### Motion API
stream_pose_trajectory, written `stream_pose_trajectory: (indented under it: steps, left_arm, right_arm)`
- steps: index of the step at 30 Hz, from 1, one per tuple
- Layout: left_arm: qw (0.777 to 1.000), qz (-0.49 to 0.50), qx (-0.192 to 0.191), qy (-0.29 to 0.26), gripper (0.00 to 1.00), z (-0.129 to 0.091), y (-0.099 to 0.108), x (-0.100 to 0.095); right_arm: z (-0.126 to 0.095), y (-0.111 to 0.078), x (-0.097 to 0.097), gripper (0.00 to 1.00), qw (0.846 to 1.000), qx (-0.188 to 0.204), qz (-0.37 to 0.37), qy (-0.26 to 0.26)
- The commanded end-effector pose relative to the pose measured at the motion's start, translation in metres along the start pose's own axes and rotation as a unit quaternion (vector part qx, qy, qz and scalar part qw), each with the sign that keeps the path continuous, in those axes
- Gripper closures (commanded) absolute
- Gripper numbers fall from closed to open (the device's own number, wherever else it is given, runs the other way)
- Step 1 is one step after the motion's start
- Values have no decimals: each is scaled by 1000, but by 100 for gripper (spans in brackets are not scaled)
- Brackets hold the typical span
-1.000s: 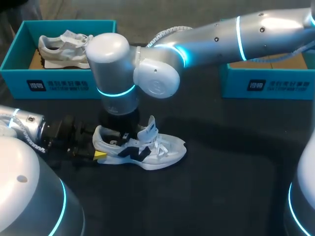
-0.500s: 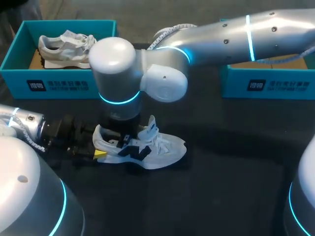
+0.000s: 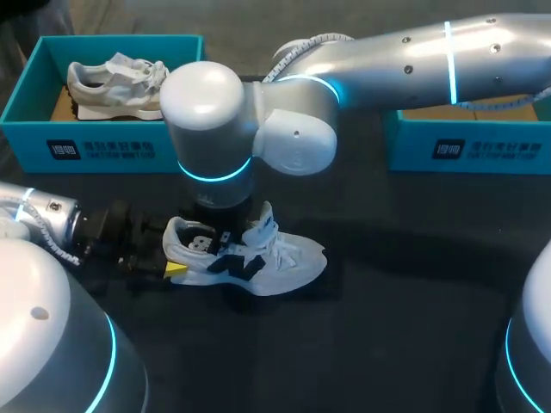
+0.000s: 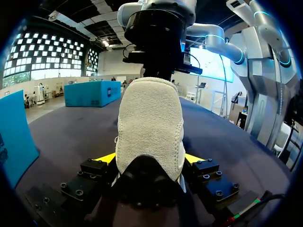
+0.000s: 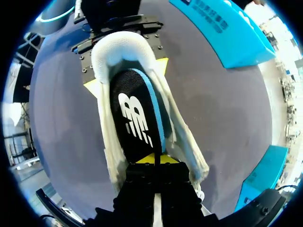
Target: Take the shoe out of the shoebox, open the shoe tongue, remove and reinsert the insole, then place the shoe into the shoebox
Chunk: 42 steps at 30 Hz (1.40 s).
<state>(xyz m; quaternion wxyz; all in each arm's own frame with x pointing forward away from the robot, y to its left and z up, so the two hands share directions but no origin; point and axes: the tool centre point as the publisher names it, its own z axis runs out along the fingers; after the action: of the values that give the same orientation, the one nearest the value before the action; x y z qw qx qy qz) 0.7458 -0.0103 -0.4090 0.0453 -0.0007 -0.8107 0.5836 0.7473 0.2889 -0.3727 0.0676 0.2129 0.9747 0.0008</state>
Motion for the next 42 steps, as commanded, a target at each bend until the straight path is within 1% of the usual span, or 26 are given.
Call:
stream_pose_trajectory:
  steps: [1,3,6,9,11,14,21,28,35,42]
  left_arm:
    - [1000,0,0,-1,100,0,0,-1]
    - [1000,0,0,-1,100,0,0,-1]
    - [1000,0,0,-1,100,0,0,-1]
    - [1000,0,0,-1,100,0,0,-1]
    - [1000,0,0,-1,100,0,0,-1]
    - [1000,0,0,-1,100,0,0,-1]
    - [1000,0,0,-1,100,0,0,-1]
    - [1000,0,0,-1,100,0,0,-1]
    - [1000,0,0,-1,100,0,0,-1]
    - [1000,0,0,-1,100,0,0,-1]
  right_arm:
    - [-4,-11,-6,100,1000,-6,9,1]
    - [-6,-13,-8,100,1000,-9,16,0]
    - [-13,-13,-12,100,999,-28,23,2]
    - [-20,-9,-14,100,999,-34,21,0]
    - [-24,-5,-15,100,999,-45,16,-1]
    - [-30,0,-16,100,999,-48,12,-4]
    - [-43,15,-17,100,998,-68,-3,-7]
    - [-57,37,-17,100,995,-91,-30,-8]
    - [-61,52,-15,100,994,-97,-51,-7]
    - [-56,58,-12,100,993,-98,-62,3]
